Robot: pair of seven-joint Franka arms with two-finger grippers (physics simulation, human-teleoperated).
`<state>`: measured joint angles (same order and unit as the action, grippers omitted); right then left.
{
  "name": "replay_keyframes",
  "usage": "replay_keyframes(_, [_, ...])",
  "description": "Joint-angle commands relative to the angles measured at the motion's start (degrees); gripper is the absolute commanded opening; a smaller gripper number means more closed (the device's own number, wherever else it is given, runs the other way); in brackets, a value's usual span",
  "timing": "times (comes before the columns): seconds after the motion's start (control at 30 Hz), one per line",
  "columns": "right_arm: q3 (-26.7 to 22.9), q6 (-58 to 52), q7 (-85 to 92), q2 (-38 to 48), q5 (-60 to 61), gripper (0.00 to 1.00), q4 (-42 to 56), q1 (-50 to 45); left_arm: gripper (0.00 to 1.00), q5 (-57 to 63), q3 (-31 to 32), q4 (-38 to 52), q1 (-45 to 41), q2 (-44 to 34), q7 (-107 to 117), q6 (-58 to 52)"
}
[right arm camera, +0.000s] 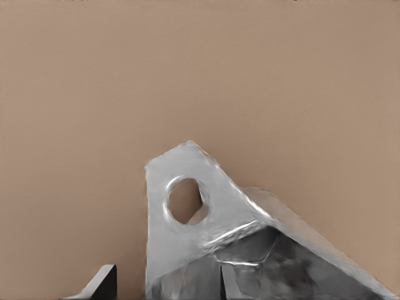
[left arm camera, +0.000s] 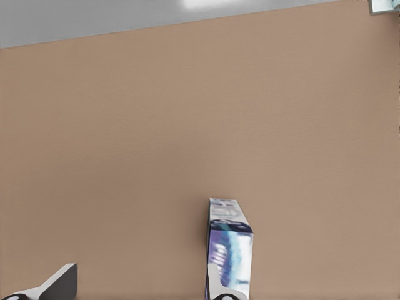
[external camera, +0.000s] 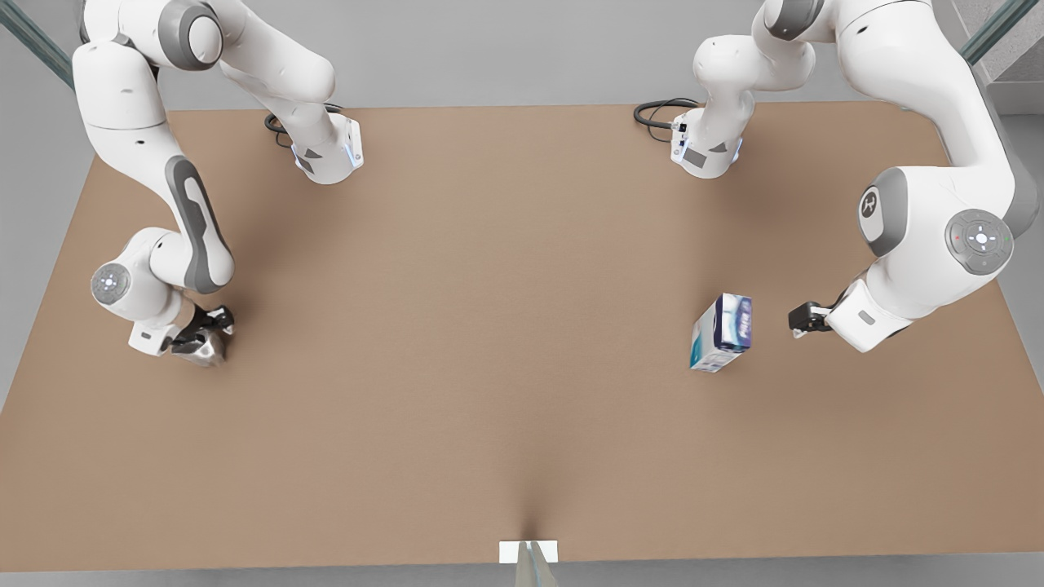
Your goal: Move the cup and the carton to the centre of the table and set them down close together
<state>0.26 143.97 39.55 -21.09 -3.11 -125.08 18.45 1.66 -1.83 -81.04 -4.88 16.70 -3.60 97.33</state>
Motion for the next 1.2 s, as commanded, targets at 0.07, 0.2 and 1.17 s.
replay_keyframes(0.07, [0.0,-0.2,0.0,0.1,-0.1,0.21,0.3,0.0,1.00,0.0,0.0,0.0,0.0,0.0,0.0,0.0])
replay_keyframes(0.2, [0.0,-0.5,-0.1,0.2,-0.1,0.21,0.3,-0.1,1.00,0.0,0.1,0.0,0.0,0.0,0.0,0.0])
replay_keyframes(1.17, [7.7,-20.7,-40.6,-22.4,0.7,0.21,48.8,-29.5,1.00,0.0,0.0,0.0,0.0,0.0,0.0,0.0])
